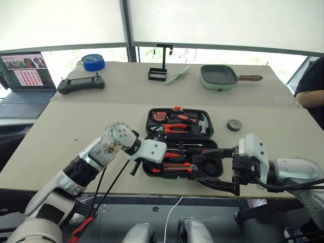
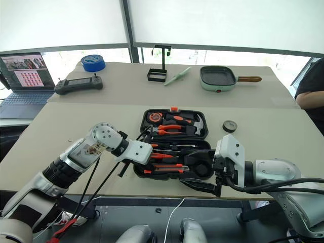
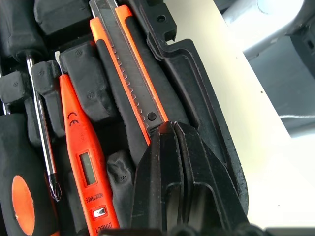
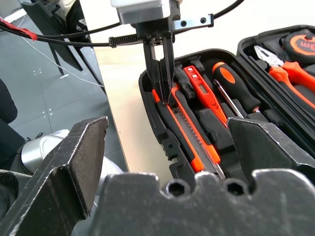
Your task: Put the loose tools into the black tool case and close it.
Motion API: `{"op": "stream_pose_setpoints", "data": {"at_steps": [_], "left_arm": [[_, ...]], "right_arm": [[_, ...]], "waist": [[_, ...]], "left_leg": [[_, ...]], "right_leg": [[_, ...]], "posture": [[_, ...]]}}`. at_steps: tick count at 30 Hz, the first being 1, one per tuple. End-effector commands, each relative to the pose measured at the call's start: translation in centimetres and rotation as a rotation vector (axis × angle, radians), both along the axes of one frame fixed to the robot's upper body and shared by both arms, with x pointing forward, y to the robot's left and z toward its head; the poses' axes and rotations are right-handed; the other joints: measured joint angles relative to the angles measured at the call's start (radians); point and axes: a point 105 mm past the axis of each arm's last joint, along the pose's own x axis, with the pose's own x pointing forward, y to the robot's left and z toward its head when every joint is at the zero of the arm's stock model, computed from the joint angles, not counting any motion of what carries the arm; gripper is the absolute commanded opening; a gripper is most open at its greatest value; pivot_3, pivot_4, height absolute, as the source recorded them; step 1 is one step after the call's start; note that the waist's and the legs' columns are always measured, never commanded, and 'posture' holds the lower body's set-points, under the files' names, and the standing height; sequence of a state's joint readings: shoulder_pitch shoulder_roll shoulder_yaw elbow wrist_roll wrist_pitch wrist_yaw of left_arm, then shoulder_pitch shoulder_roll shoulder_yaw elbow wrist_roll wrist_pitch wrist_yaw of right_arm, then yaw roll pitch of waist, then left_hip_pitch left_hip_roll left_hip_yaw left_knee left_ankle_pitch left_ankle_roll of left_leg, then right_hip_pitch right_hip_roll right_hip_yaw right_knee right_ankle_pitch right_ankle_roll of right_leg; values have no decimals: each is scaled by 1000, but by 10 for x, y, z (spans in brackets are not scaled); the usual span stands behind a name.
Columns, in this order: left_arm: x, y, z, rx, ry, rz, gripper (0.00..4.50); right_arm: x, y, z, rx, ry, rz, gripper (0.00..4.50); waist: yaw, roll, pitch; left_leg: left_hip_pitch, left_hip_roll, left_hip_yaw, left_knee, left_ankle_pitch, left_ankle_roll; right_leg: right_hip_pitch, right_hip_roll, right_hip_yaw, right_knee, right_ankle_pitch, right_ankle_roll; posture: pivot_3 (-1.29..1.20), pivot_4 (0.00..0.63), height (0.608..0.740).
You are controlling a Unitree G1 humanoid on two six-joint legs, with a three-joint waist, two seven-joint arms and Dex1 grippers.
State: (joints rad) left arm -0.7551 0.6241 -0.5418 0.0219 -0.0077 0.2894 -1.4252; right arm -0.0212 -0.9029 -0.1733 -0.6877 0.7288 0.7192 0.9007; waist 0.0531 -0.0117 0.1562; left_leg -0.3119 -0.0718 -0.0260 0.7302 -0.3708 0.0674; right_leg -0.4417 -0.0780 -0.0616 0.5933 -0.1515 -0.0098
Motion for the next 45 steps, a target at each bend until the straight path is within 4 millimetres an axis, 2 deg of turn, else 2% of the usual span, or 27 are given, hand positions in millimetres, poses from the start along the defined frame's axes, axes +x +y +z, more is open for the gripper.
{"op": "stream_pose_setpoints", "data": {"at_steps": [1, 3, 4, 7, 10, 14, 15, 19, 25, 33, 37, 45], "left_arm": [[9, 2, 34, -181, 80, 124, 100], [8, 4, 56, -289, 137, 150, 605], [5, 9, 73, -370, 171, 160, 811], [-1, 29, 110, -532, 222, 197, 1893], [-5, 40, 126, -587, 213, 231, 2905], [-10, 51, 140, -652, 194, 277, 4272], [-11, 52, 140, -656, 200, 283, 4393], [-17, 50, 137, -656, 156, 297, 4393], [-28, 49, 127, -619, 67, 309, 4393], [-32, 52, 126, -607, 22, 333, 4393], [-29, 53, 128, -608, 4, 346, 4500], [-28, 52, 125, -588, -6, 334, 4500]], "right_arm": [[9, -19, 8, -20, -71, -108, 4500], [14, -30, 8, -38, -79, -163, 4500], [18, -41, 9, -47, -79, -206, 4500], [30, -69, 19, -72, -81, -295, 4500], [47, -87, 28, -104, -100, -345, 4500], [92, -109, 26, -245, -141, -413, 4500], [105, -112, 23, -272, -137, -427, 4500], [151, -111, 14, -380, -139, -447, 4500], [197, -102, 0, -515, -138, -466, 4500], [219, -99, -13, -632, -153, -477, 4500], [217, -93, -22, -600, -101, -450, 3518], [219, -94, -19, -556, -143, -468, 754]], "waist": [[-5, 0, 0], [-12, 0, 0], [-15, 0, 0], [-28, 0, 0], [-44, 0, 1], [-53, 0, 2], [-55, 0, 2], [-60, 0, 4], [-66, 1, 4], [-67, 1, 5], [-74, 2, 5], [-79, 2, 5]], "left_leg": [[-2, 0, 0, 0, 0, 0], [-9, -1, 0, 4, 1, -1], [-12, -1, 1, 5, 1, -2], [-15, -1, 1, 4, 1, -3], [-14, -1, 1, 2, 1, -4], [-9, -2, 2, 1, 2, -7], [-8, -2, 3, 0, 3, -7], [-7, 0, 5, -3, 5, -11], [-11, 0, 4, -4, 5, -11], [-11, -1, 2, -3, 6, -12], [-10, -1, 2, -3, 6, -13], [-9, -1, 2, -3, 6, -14]], "right_leg": [[-2, 0, 0, 0, 0, 0], [-11, 1, 1, 2, 4, -6], [-15, 1, 1, 4, 4, -7], [-19, 1, -1, 3, 5, -7], [-18, 1, -3, 1, 5, -7], [-15, 0, 1, 1, 5, -8], [-15, 1, 4, 1, 5, -8], [-16, 3, 9, 2, 5, -10], [-20, 2, 7, 2, 6, -12], [-20, 1, 2, 1, 6, -13], [-18, 1, 2, 2, 6, -13], [-18, 1, 1, 2, 6, -14]], "posture": [[0, 150, 740], [0, 150, 740], [0, 150, 740], [0, 150, 740], [0, 150, 740], [0, 150, 740], [0, 150, 740], [0, 150, 740], [0, 150, 740], [0, 150, 740], [0, 150, 740], [0, 150, 740]]}}
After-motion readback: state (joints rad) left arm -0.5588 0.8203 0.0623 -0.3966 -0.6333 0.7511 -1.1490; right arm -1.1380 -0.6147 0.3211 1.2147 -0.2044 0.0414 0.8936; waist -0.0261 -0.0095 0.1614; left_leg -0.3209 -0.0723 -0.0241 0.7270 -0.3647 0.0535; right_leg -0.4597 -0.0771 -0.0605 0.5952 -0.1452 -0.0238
